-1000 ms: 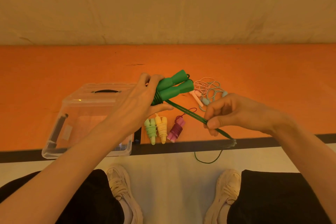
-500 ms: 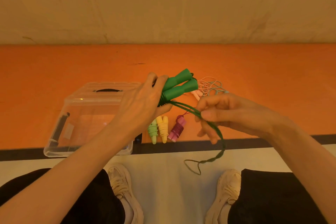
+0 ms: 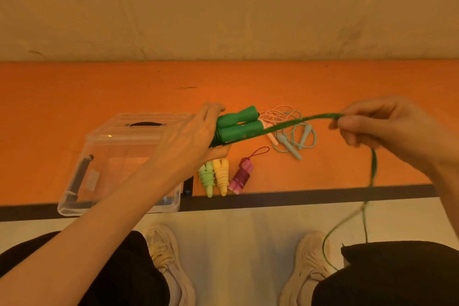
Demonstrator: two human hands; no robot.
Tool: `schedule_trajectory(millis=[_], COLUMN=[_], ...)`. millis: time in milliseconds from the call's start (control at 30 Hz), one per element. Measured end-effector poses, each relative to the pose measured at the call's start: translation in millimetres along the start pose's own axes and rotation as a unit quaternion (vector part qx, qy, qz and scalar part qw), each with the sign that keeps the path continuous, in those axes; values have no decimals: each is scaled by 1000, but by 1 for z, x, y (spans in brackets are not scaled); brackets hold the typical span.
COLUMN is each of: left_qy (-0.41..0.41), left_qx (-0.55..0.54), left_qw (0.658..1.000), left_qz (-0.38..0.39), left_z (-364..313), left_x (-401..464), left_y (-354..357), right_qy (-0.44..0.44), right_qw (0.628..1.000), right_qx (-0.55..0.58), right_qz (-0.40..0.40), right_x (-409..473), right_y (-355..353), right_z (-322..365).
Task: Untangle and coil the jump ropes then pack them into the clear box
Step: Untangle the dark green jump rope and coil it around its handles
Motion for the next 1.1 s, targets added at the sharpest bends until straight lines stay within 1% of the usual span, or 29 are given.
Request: schedule_trajectory(millis=[67, 100, 200, 267, 367, 400, 433, 567, 633, 700, 767, 833, 900, 1000, 1100], left_qy=[18, 21, 28, 37, 48, 53, 60, 85, 97, 102, 112, 139, 157, 150, 141], left_qx=[-8, -10, -8, 4, 23, 26, 25, 8, -7, -19, -16, -12, -35, -61, -77], left_qw=[1000, 1000, 1000, 999, 999, 998, 998, 996, 995, 995, 994, 990, 987, 987, 987], left_qz=[3, 5, 2, -7, -6, -4, -3, -15, -9, 0, 10, 9, 9, 23, 21], left_z=[-9, -11, -12, -12, -12, -13, -15, -23, -28, -32, -39, -48, -57, -63, -65], left_x=[-1, -1, -2, -2, -2, -2, -2, -1, -1, -2, -4, -8, -14, -18, -19], left_y=[2, 4, 3, -1, -2, -1, -1, -2, -1, 2, 5, 8, 11, 15, 14], right_qy=[-29, -39, -41, -25, 33, 43, 38, -28, -50, -60, -68, -69, -61, -49, -32], right_qw=[997, 994, 990, 990, 991, 990, 990, 980, 972, 968, 966, 966, 968, 973, 976], right_qx=[-5, -20, -57, -91, -125, -132, -132, -108, -107, -103, -99, -92, -91, -98, -93], right_qz=[-77, -100, -123, -101, -18, -14, -31, -166, -204, -222, -231, -232, -225, -202, -195], right_x=[3, 4, 2, 2, -1, -2, -1, 11, 22, 35, 47, 57, 64, 72, 78], right_y=[-11, -16, -20, -21, -16, -17, -20, -34, -35, -32, -26, -20, -12, 3, 9], right_z=[9, 12, 19, 17, 0, -3, -3, 9, 11, 10, 10, 7, 4, -2, -10])
Point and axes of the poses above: each hand's wrist, its own x-axis towards the middle knuckle, its own y-axis out of the palm, z = x × y, the point moved 9 cm from there along x, towards the middle knuckle, and after that the axes turned 6 degrees about -x, right-handed, at the moved point
